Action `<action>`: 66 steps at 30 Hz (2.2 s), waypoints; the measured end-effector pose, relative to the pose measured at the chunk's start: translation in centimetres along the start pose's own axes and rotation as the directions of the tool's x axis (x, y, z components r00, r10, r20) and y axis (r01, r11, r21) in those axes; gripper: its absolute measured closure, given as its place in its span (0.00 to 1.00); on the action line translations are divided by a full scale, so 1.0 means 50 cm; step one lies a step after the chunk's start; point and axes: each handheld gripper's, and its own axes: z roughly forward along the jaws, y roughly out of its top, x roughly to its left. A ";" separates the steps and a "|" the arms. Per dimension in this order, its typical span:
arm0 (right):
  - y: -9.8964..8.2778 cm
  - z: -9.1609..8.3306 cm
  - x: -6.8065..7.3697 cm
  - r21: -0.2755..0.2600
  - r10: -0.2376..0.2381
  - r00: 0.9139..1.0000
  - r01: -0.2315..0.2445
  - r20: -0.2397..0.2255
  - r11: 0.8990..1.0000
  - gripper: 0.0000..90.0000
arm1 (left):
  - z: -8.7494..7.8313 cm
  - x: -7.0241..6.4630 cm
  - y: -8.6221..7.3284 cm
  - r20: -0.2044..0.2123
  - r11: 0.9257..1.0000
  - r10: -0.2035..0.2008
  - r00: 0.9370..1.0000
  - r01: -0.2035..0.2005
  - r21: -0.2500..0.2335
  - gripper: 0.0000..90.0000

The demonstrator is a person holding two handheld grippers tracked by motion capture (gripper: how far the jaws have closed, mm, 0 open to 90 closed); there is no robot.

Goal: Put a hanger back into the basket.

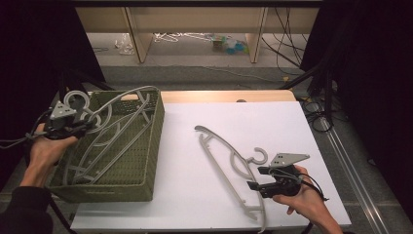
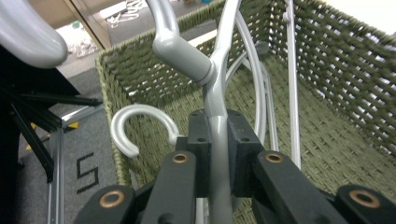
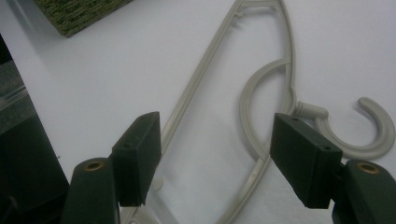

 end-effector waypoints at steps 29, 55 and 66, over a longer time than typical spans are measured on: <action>-0.003 -0.004 -0.004 -0.015 -0.006 1.000 0.007 0.009 1.000 0.37 | 0.076 -0.015 -0.026 -0.065 0.987 -0.073 0.995 0.082 0.138 0.72; -0.017 0.014 -0.020 -0.006 0.020 0.998 -0.020 0.051 1.000 0.33 | -0.125 -0.239 -0.065 0.246 0.898 -0.227 0.942 0.300 -0.323 0.36; -0.026 0.025 -0.021 -0.021 0.041 0.997 -0.040 0.064 0.999 0.31 | -0.104 -0.385 -0.063 0.349 0.920 -0.066 0.935 0.193 -0.343 0.24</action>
